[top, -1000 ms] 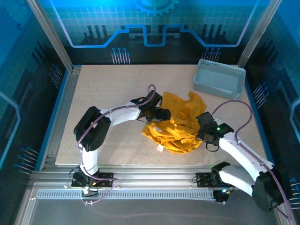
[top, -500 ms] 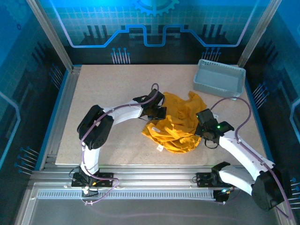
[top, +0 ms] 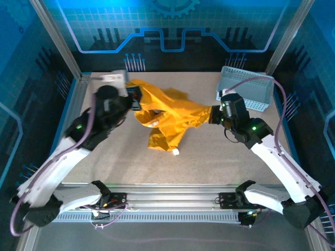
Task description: Fold the inside-out t-shirt
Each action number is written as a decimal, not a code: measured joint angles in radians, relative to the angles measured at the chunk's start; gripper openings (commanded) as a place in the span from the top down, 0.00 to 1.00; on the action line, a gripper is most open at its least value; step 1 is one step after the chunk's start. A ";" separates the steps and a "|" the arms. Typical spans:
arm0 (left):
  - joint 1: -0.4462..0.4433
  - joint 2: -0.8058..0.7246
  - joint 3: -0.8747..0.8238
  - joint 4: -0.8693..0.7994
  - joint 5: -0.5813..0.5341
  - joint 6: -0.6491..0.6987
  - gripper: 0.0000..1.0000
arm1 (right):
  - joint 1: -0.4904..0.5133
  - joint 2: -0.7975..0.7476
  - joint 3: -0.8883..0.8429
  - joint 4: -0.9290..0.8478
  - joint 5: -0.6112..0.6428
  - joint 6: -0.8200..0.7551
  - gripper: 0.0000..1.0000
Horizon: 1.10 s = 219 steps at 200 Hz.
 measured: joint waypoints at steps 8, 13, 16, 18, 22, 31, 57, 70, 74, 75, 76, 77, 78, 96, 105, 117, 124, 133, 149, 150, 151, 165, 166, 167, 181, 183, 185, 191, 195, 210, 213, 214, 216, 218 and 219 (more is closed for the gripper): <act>0.000 -0.025 0.019 -0.011 -0.014 0.001 1.00 | 0.000 -0.003 0.011 0.007 -0.001 -0.008 1.00; 0.000 -0.030 0.029 -0.018 -0.019 0.001 1.00 | -0.002 -0.006 0.013 0.013 -0.003 -0.014 1.00; 0.000 -0.030 0.032 -0.020 -0.020 0.001 1.00 | -0.002 -0.007 0.013 0.015 -0.005 -0.016 1.00; 0.000 -0.029 0.034 -0.022 -0.020 0.000 1.00 | -0.003 -0.007 0.013 0.014 -0.004 -0.018 1.00; 0.000 -0.025 0.034 -0.024 -0.019 -0.002 1.00 | -0.005 -0.008 0.012 0.014 -0.006 -0.019 1.00; 0.000 -0.006 0.032 -0.038 -0.009 -0.003 1.00 | -0.013 -0.006 0.006 0.014 -0.008 -0.024 1.00; 0.000 0.146 -0.007 -0.063 0.075 -0.029 0.96 | -0.044 0.014 -0.076 0.025 -0.026 -0.024 1.00; 0.000 0.255 -0.026 -0.076 0.134 -0.043 0.94 | -0.055 0.047 -0.132 0.027 -0.035 -0.021 1.00; 0.000 0.291 -0.031 -0.082 0.149 -0.046 0.94 | -0.059 0.061 -0.149 0.026 -0.039 -0.019 1.00; 0.000 0.304 -0.032 -0.087 0.155 -0.049 0.94 | -0.060 0.066 -0.155 0.026 -0.043 -0.017 1.00; 0.000 0.310 -0.032 -0.089 0.158 -0.050 0.94 | -0.061 0.069 -0.158 0.026 -0.043 -0.017 1.00; 0.000 0.317 -0.033 -0.090 0.161 -0.052 0.94 | -0.062 0.072 -0.161 0.026 -0.043 -0.017 1.00; 0.000 0.330 -0.034 -0.094 0.166 -0.053 0.94 | -0.063 0.078 -0.167 0.025 -0.044 -0.017 1.00; 0.007 0.468 -0.051 -0.138 0.220 -0.067 0.84 | -0.079 0.148 -0.218 0.021 -0.059 -0.008 1.00; 0.016 0.508 -0.067 -0.151 0.241 -0.078 0.70 | -0.082 0.178 -0.232 0.020 -0.058 -0.005 0.99; 0.035 0.526 -0.102 -0.166 0.264 -0.091 0.54 | -0.085 0.208 -0.241 0.018 -0.056 -0.002 0.99; 0.045 0.521 -0.122 -0.171 0.270 -0.094 0.47 | -0.087 0.220 -0.242 0.016 -0.055 -0.002 0.99; 0.057 0.507 -0.148 -0.172 0.275 -0.092 0.41 | -0.089 0.229 -0.242 0.016 -0.056 -0.002 0.99; 0.066 0.462 -0.191 -0.170 0.278 -0.102 0.33 | -0.098 0.233 -0.242 0.017 -0.056 -0.002 0.98; 0.066 0.459 -0.193 -0.169 0.277 -0.105 0.32 | -0.098 0.233 -0.242 0.017 -0.056 -0.002 0.98; 0.066 0.454 -0.198 -0.167 0.277 -0.108 0.32 | -0.098 0.233 -0.242 0.017 -0.056 -0.002 0.98; 0.053 0.390 -0.251 -0.167 0.267 -0.117 0.26 | -0.107 0.233 -0.241 0.018 -0.050 -0.002 0.99; 0.052 0.386 -0.254 -0.167 0.266 -0.114 0.26 | -0.108 0.234 -0.241 0.018 -0.048 -0.002 0.99; 0.049 0.378 -0.261 -0.167 0.266 -0.115 0.26 | -0.110 0.234 -0.241 0.018 -0.048 -0.001 0.99; 0.026 0.299 -0.333 -0.160 0.253 -0.127 0.26 | -0.129 0.238 -0.240 0.013 -0.039 0.006 0.99; 0.023 0.291 -0.342 -0.158 0.251 -0.128 0.26 | -0.135 0.240 -0.239 0.013 -0.039 0.006 0.99; 0.020 0.277 -0.357 -0.156 0.251 -0.131 0.26 | -0.138 0.240 -0.238 0.013 -0.037 0.006 0.99; 0.011 0.243 -0.393 -0.147 0.251 -0.136 0.26 | -0.156 0.245 -0.238 0.013 -0.038 0.011 0.99; 0.004 0.215 -0.421 -0.144 0.251 -0.140 0.26 | -0.169 0.248 -0.238 0.013 -0.039 0.014 0.99; -0.024 0.125 -0.522 -0.124 0.251 -0.143 0.24 | -0.224 0.262 -0.238 0.014 -0.058 0.019 0.99; -0.029 0.111 -0.540 -0.121 0.251 -0.144 0.23 | -0.233 0.265 -0.238 0.014 -0.061 0.020 0.99; -0.033 0.103 -0.549 -0.118 0.251 -0.144 0.23 | -0.235 0.266 -0.238 0.014 -0.061 0.020 0.99; -0.036 0.097 -0.557 -0.117 0.252 -0.145 0.23 | -0.240 0.267 -0.238 0.015 -0.065 0.021 0.99; -0.040 0.087 -0.569 -0.113 0.251 -0.146 0.23 | -0.244 0.268 -0.238 0.015 -0.066 0.021 0.99; -0.042 0.085 -0.573 -0.112 0.252 -0.147 0.23 | -0.245 0.269 -0.238 0.015 -0.067 0.021 0.99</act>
